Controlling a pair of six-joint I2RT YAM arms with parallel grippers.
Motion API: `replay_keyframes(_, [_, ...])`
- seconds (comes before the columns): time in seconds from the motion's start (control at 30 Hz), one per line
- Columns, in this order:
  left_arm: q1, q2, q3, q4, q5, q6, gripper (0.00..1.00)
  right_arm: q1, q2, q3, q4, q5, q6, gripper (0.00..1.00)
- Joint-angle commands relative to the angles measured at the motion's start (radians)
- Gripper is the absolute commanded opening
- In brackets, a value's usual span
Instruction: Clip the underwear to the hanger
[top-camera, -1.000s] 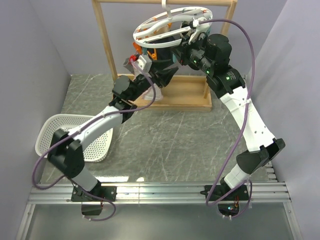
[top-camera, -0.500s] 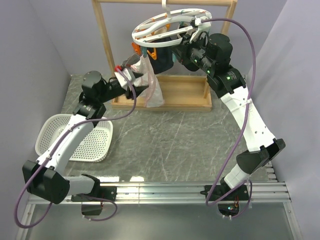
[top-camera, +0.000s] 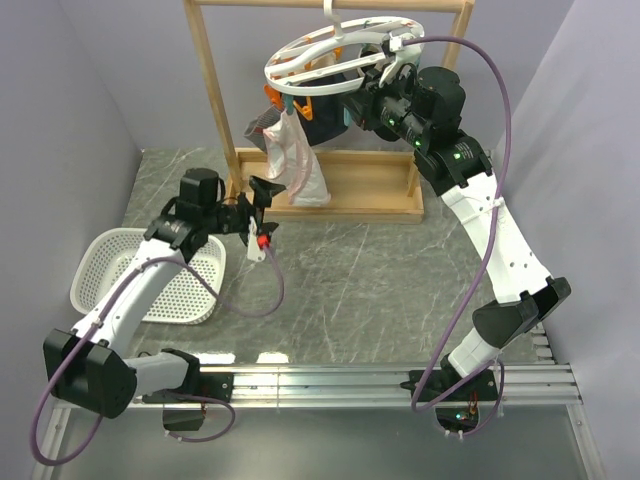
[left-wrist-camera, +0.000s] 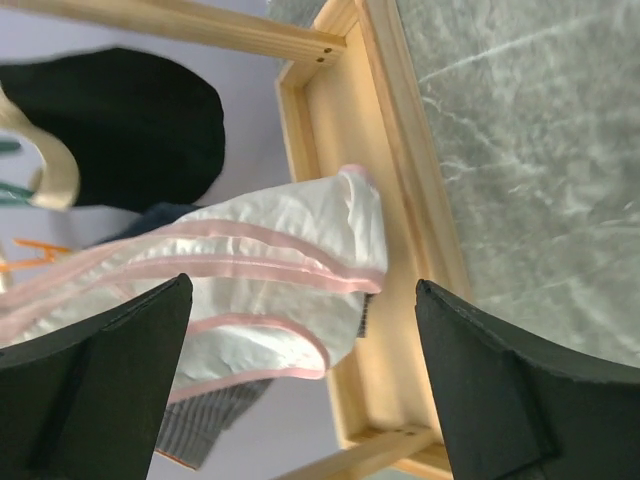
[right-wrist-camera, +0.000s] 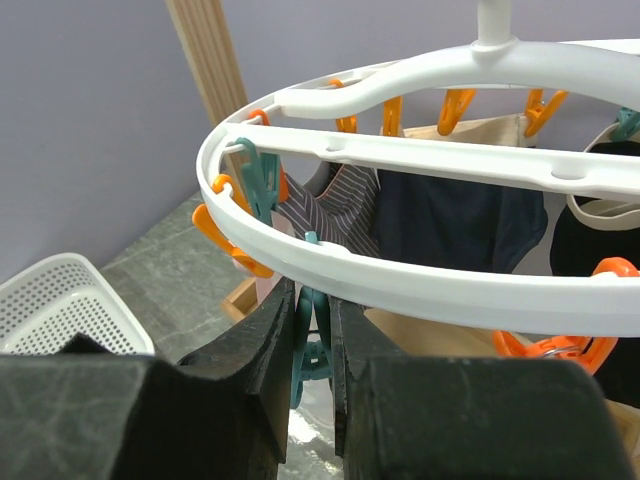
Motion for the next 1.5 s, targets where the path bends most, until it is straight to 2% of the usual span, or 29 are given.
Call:
replay_keyframes(0.0, [0.0, -0.057, -0.107, 0.269, 0.035, 0.214, 0.99, 0.0, -0.005, 0.041, 0.0, -0.046, 0.002, 0.0])
replay_keyframes(0.07, [0.0, -0.062, -0.19, 0.401, 0.053, 0.221, 0.99, -0.001, -0.005, 0.036, 0.0, -0.059, 0.003, 0.0])
replay_keyframes(0.1, [0.0, -0.062, -0.235, 0.526, 0.074, 0.223, 0.99, -0.003, -0.007, 0.035, 0.0, -0.079, 0.006, 0.0])
replay_keyframes(0.2, [0.0, -0.039, -0.275, 0.648, 0.111, 0.235, 0.99, -0.007, -0.004, 0.038, -0.004, -0.1, 0.012, 0.0])
replay_keyframes(0.33, [0.011, 0.024, -0.353, 0.904, 0.137, 0.273, 0.99, -0.013, -0.004, 0.042, -0.01, -0.116, 0.015, 0.0])
replay_keyframes(0.43, [0.028, 0.093, -0.367, 1.013, 0.148, 0.306, 0.99, -0.016, -0.002, 0.045, -0.015, -0.126, 0.019, 0.0])
replay_keyframes(0.73, [0.097, 0.246, -0.316, 1.087, 0.196, 0.413, 0.99, -0.026, 0.01, 0.062, -0.018, -0.157, 0.032, 0.0])
replay_keyframes(0.9, [0.104, 0.335, -0.289, 1.208, 0.208, 0.416, 0.99, -0.029, 0.012, 0.061, -0.018, -0.168, 0.037, 0.0])
replay_keyframes(1.13, [0.104, 0.441, -0.231, 1.283, 0.207, 0.432, 0.99, -0.03, 0.018, 0.067, -0.021, -0.178, 0.046, 0.0])
replay_keyframes(1.47, [0.106, 0.469, -0.206, 1.232, 0.2, 0.473, 0.99, -0.03, 0.013, 0.061, -0.024, -0.191, 0.051, 0.0])
